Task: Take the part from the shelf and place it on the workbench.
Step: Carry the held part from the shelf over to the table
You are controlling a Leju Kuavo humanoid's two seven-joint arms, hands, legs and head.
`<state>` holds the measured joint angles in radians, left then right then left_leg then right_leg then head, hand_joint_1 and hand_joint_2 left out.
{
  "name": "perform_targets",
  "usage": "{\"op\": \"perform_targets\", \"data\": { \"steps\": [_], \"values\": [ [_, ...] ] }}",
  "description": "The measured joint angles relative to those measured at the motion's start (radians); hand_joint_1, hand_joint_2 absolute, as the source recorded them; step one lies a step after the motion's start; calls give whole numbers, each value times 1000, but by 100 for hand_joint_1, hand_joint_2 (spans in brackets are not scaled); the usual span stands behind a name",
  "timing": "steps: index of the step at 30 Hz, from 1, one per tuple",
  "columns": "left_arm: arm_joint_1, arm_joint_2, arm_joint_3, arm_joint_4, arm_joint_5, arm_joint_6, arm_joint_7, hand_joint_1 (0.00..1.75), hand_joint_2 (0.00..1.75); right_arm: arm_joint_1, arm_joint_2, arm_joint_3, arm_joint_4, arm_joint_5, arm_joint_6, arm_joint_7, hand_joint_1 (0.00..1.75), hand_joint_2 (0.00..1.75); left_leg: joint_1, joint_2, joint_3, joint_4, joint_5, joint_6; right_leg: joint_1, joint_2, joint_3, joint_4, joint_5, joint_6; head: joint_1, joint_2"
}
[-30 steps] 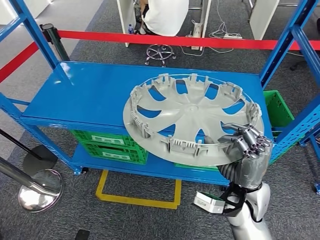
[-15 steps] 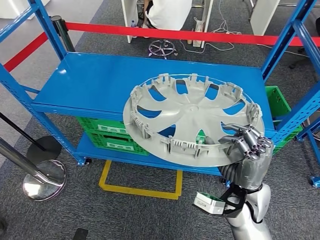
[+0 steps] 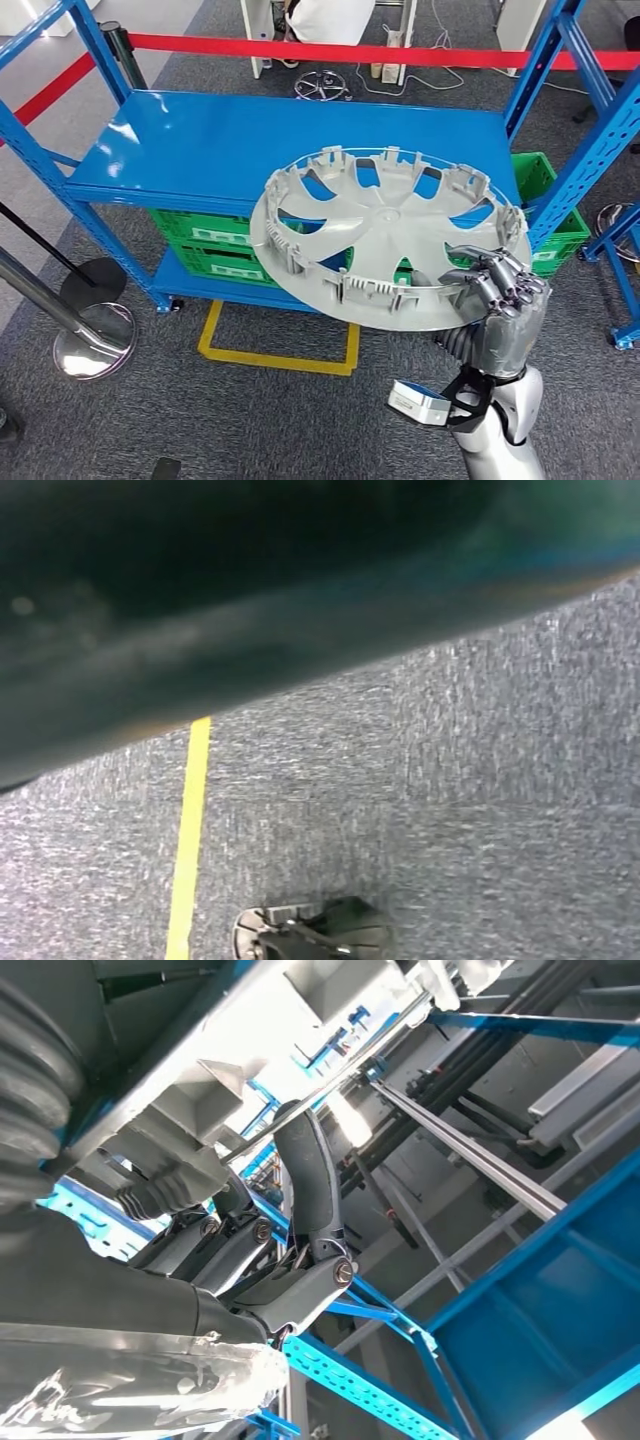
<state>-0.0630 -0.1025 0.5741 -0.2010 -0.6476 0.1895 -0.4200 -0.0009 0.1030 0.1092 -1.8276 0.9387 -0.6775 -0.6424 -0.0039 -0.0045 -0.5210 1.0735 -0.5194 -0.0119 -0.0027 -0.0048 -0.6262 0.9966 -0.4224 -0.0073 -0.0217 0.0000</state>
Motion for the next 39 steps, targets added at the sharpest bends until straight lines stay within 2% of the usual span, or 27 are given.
{"op": "perform_targets", "data": {
  "steps": [1, 2, 4, 5, 7, 9, 10, 11, 12, 14, 16, 17, 18, 20, 21, 22, 24, 25, 26, 27, 28, 30, 32, 35, 36, 37, 39],
  "values": [
    [-2, 0, 0, 0, 0, 0, 0, 0, 0, 0, 0, -1, 0, 7, 0, 9, 175, 175, -2, 0, 42, -62, -5, 6, 1, 0, -7, 1, 10, 4, 1, 0],
    [-4, 1, 0, 0, 1, 0, 0, 0, 0, 0, 0, -2, 0, 12, 0, 17, 175, 175, -6, -1, 65, -100, -11, 11, 1, -2, -12, 1, 20, 9, 1, 0],
    [-4, 1, 0, 0, 2, 0, 1, 0, 0, 1, 0, -4, 1, 20, 0, 31, 175, 175, -8, 0, 64, -122, -3, 21, -3, -3, -20, -1, 36, 21, 1, 0],
    [-3, 0, 0, 0, 2, 0, 1, 0, 0, 1, 0, -4, 1, 23, 0, 37, 175, 175, -9, 2, 57, -125, 8, 28, -5, -2, -28, 7, 25, 26, 1, 0],
    [-1, 1, 0, 0, 3, 0, 1, 0, 0, 2, 0, -4, 2, 27, 0, 45, 175, 175, -7, 7, 35, -130, 33, 42, -7, 1, -57, 75, -51, 34, 4, 0],
    [-1, 3, 0, 0, 6, -2, 2, 0, 0, 2, 0, -4, 3, 30, 0, 51, 175, 175, -10, 8, 5, -129, 57, 48, -7, 2, -90, 208, -147, 39, 8, 0],
    [-1, 3, 1, 0, 8, -3, 2, 0, 0, 3, 0, -4, 4, 33, 0, 54, 175, 175, -11, 8, -12, -127, 70, 48, -7, 2, -97, 265, -166, 42, 8, 0],
    [0, 3, 1, 0, 10, -4, 2, 0, 0, 3, 0, -4, 6, 37, 0, 58, 175, 175, -11, 8, -29, -125, 82, 47, -7, 2, -93, 297, -162, 43, 8, 0],
    [1, 3, 1, 0, 11, -6, 2, 0, 0, 3, 0, -4, 8, 42, 0, 62, 175, 175, -11, 8, -47, -122, 93, 46, -7, 2, -71, 295, -138, 43, 8, 0],
    [2, 3, 1, 0, 14, -8, 2, 0, 0, 2, 0, -4, 10, 53, 0, 66, 175, 175, -12, 8, -81, -111, 113, 40, -7, 2, 23, 191, -97, 40, 8, 0],
    [3, 4, 1, 0, 16, -9, 2, 0, 0, 1, 0, -4, 11, 59, 0, 68, 175, 175, -15, 7, -105, -96, 127, 32, -6, 2, 133, 43, -113, 36, 8, 0],
    [4, 5, 1, 0, 17, -10, 2, 0, 0, 1, 0, -3, 12, 62, 0, 68, 175, 175, -16, 7, -111, -91, 134, 27, -5, 3, 162, -3, -129, 34, 9, 0],
    [5, 7, 1, 0, 17, -12, 2, 0, 0, 1, 0, -3, 13, 64, 0, 69, 175, 175, -16, 7, -115, -88, 141, 23, -3, 3, 170, -23, -136, 30, 9, 0],
    [6, 11, 2, 0, 17, -14, 2, 0, 0, 0, 0, -3, 16, 67, 0, 69, 175, 175, -14, 6, -124, -82, 140, 12, -4, 1, 153, -24, -124, 14, 9, 0],
    [7, 12, 2, 0, 17, -15, 2, 0, 0, 0, 1, -3, 18, 68, 0, 69, 175, 175, -12, 5, -132, -64, 115, 6, -5, -1, 145, -25, -113, 5, 7, 0],
    [8, 14, 2, 0, 17, -15, 2, 0, 0, -1, 2, -3, 19, 68, 0, 68, 175, 175, -9, 5, -144, -28, 71, -1, -7, -3, 135, -26, -101, -3, 5, 0],
    [9, 14, 2, 0, 17, -18, 2, 0, 0, -2, 4, -1, 21, 70, 0, 68, 175, 175, -2, 4, -174, 95, -33, -13, -5, -4, 111, -23, -77, -10, 2, 0],
    [9, 15, 2, 0, 17, -20, 2, 0, 0, -2, 4, 0, 23, 71, 0, 68, 175, 175, 2, 4, -182, 155, -61, -17, -4, -4, 96, -20, -66, -10, 2, 0],
    [9, 15, 2, 0, 17, -22, 2, 0, 0, -3, 5, 1, 25, 74, 0, 68, 175, 175, 4, 4, -180, 191, -66, -20, -3, -5, 80, -17, -56, -9, 2, 0],
    [9, 16, 2, 0, 17, -24, 2, 0, 0, -4, 6, 2, 28, 75, 0, 68, 175, 175, 6, 5, -163, 193, -50, -21, -3, -5, 64, -12, -47, -7, 2, 0],
    [8, 18, 2, 0, 17, -26, 2, 0, 0, -5, 7, 3, 31, 77, 0, 68, 175, 175, 8, 5, -129, 160, -25, -21, -3, -5, 49, -7, -40, -5, 2, 0],
    [5, 22, 2, 0, 17, -31, 3, 0, 0, -9, 9, 5, 36, 81, 0, 68, 175, 175, 10, 3, -29, 26, 5, -17, -2, -4, 25, 4, -27, 2, 2, 0],
    [1, 26, 1, 0, 17, -36, 4, 0, 0, -15, 13, 8, 41, 85, 0, 68, 175, 175, 7, 1, 36, -76, 1, -7, -1, -4, 11, 10, -12, 13, 3, 0],
    [0, 32, 1, 0, 17, -39, 7, 0, 0, -22, 19, 12, 48, 87, 0, 68, 175, 175, 1, 3, 33, -100, 14, 15, -6, -3, 1, 10, 1, 33, 3, 0],
    [-1, 33, 1, 0, 17, -40, 7, 0, 0, -23, 20, 12, 50, 87, 0, 68, 175, 175, 1, 5, 25, -103, 25, 24, -7, -2, -8, 24, -18, 37, 5, 0],
    [-1, 34, 1, 0, 17, -40, 7, 0, 0, -24, 20, 12, 52, 88, 0, 67, 175, 175, 1, 7, 14, -106, 37, 32, -8, -1, -22, 57, -56, 41, 7, 0],
    [-3, 37, 2, 0, 17, -40, 7, 0, 0, -25, 20, 13, 57, 88, 0, 67, 175, 175, -2, 8, -15, -106, 61, 43, -9, 1, -59, 175, -156, 44, 10, 0]
  ]
}}
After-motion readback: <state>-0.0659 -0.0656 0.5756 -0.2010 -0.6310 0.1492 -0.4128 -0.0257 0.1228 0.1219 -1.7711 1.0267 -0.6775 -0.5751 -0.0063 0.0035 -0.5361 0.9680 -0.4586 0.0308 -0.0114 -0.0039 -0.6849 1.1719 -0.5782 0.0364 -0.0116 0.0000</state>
